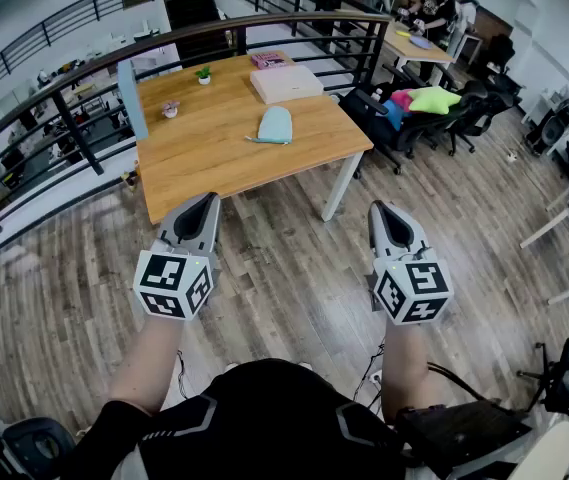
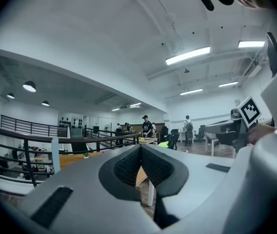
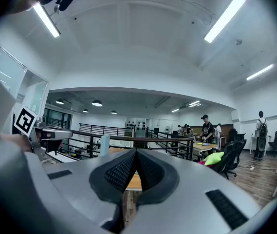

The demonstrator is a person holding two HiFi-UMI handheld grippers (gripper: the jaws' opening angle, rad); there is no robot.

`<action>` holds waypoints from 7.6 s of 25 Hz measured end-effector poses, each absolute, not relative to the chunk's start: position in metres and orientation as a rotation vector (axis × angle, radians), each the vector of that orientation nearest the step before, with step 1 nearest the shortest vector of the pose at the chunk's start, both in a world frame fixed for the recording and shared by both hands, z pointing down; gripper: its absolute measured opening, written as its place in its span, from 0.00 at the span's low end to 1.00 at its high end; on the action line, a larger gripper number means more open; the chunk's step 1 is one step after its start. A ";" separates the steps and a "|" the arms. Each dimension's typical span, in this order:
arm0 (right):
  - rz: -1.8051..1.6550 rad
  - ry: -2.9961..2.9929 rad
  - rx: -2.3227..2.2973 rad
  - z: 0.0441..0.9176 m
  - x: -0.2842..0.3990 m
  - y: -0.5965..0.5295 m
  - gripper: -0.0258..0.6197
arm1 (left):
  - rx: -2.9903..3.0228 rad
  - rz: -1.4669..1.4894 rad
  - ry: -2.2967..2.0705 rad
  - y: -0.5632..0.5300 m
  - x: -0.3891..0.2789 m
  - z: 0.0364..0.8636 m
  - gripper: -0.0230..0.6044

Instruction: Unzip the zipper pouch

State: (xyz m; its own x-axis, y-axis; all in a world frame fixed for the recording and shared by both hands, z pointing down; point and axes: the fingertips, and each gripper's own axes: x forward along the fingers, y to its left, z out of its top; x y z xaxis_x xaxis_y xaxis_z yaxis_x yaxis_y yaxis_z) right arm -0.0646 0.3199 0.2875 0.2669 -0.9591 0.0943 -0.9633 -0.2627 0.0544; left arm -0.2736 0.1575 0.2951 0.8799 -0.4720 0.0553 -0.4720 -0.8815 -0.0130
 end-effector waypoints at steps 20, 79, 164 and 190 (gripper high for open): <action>0.073 -1.896 2.398 0.286 -0.054 0.333 0.06 | 3.025 0.110 -0.773 0.177 -0.259 0.299 0.09; 0.096 -2.043 2.190 0.308 0.071 0.164 0.44 | 3.057 0.059 -0.705 0.022 -0.112 0.316 0.44; 0.455 -2.481 0.851 0.627 0.220 -0.263 0.41 | 2.366 0.644 -1.187 -0.219 0.062 0.614 0.44; 0.261 -2.261 0.419 0.741 0.183 -0.217 0.15 | 2.209 0.680 -1.154 -0.180 0.071 0.671 0.43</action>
